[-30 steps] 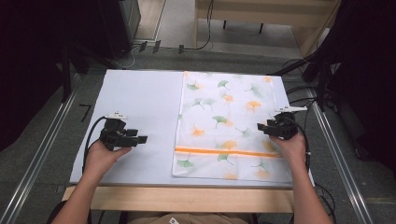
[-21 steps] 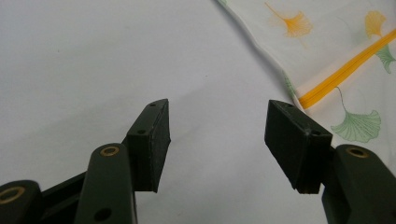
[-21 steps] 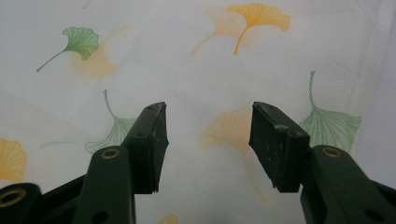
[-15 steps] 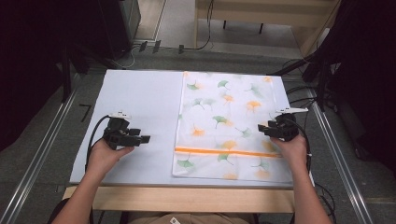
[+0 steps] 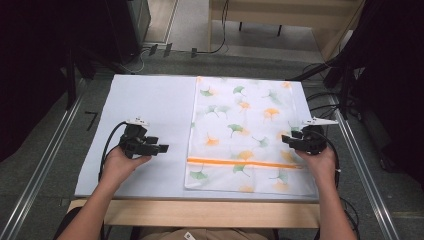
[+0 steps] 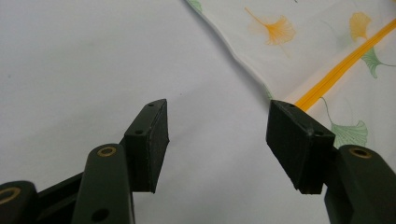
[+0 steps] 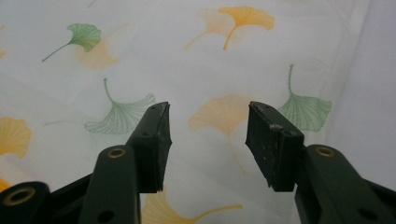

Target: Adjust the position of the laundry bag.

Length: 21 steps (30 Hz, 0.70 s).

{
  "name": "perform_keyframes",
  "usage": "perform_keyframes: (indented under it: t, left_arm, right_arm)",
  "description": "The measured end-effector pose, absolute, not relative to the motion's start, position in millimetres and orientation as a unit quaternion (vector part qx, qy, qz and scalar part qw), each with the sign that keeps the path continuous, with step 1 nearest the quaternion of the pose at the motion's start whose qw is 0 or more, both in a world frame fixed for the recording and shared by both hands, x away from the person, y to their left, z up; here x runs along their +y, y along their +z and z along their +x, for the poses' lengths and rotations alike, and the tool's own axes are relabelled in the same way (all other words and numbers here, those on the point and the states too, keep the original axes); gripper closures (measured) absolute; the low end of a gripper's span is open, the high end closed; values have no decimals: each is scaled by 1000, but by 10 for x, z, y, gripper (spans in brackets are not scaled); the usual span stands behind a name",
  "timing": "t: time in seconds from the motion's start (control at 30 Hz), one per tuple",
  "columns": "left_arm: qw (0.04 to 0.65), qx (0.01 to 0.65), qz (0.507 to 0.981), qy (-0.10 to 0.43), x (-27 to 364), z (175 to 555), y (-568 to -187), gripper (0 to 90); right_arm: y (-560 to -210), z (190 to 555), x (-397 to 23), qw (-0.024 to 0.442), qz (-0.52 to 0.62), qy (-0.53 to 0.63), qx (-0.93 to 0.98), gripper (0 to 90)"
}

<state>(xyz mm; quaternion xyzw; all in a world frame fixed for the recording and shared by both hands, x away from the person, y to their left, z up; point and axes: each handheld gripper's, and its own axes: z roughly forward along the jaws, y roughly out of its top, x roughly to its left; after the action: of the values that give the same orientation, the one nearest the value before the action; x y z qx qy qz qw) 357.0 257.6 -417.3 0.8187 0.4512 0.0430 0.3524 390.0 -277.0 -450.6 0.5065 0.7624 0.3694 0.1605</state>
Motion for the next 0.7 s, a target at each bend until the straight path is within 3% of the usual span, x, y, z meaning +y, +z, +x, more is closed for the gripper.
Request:
perform_keyframes:
  t: [0.23,0.53,0.7]
  left_arm:
    - [354,440,824,39,2436,3615,-4187,400]
    - [358,437,825,32,2246,3679,-4237,404]
    - [355,432,829,32,2166,3699,-4262,404]
  right_arm:
    - [-4514,3867,-2821,143,519,371,756,518]
    - [-4530,3815,-2888,165,541,360,742,456]
    - [-4542,3796,-2932,161,541,358,743,466]
